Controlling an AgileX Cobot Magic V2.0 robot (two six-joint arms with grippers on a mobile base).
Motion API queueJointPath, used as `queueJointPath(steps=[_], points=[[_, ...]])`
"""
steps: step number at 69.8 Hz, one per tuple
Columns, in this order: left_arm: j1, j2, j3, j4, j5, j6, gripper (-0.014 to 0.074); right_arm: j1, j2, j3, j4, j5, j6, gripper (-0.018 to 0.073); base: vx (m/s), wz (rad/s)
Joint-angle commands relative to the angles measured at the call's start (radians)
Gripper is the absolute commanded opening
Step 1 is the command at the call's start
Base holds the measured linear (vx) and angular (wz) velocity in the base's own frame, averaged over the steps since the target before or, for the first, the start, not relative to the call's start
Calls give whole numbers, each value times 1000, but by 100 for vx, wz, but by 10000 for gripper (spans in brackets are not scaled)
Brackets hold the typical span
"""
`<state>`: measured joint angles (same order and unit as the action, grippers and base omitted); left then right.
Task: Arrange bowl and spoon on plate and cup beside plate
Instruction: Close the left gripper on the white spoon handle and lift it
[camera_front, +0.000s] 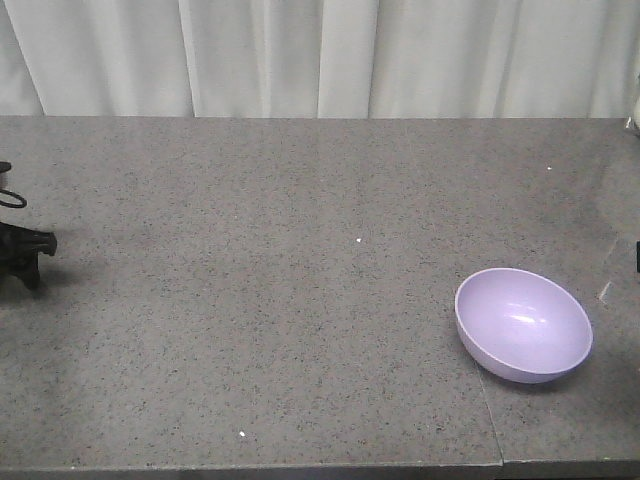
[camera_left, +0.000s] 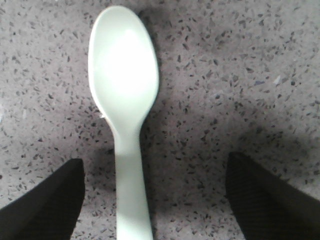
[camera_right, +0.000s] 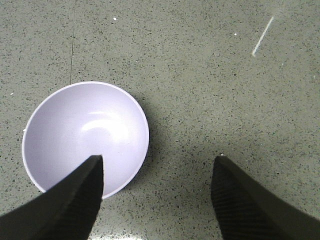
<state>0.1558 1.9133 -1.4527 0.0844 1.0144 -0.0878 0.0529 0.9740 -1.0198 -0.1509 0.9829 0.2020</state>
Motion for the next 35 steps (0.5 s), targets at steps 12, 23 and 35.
queueJointPath(steps=[12,23,35], points=[[4,-16,-14,16,16,0,437,-1,-8,-32,-14,-57,-10,465,0,0],[4,-16,-14,16,21,0,364,-1,-8,-32,-14,-58,-10,465,0,0],[4,-16,-14,16,28,0,321,-1,-8,-32,-14,-58,-10,465,0,0]])
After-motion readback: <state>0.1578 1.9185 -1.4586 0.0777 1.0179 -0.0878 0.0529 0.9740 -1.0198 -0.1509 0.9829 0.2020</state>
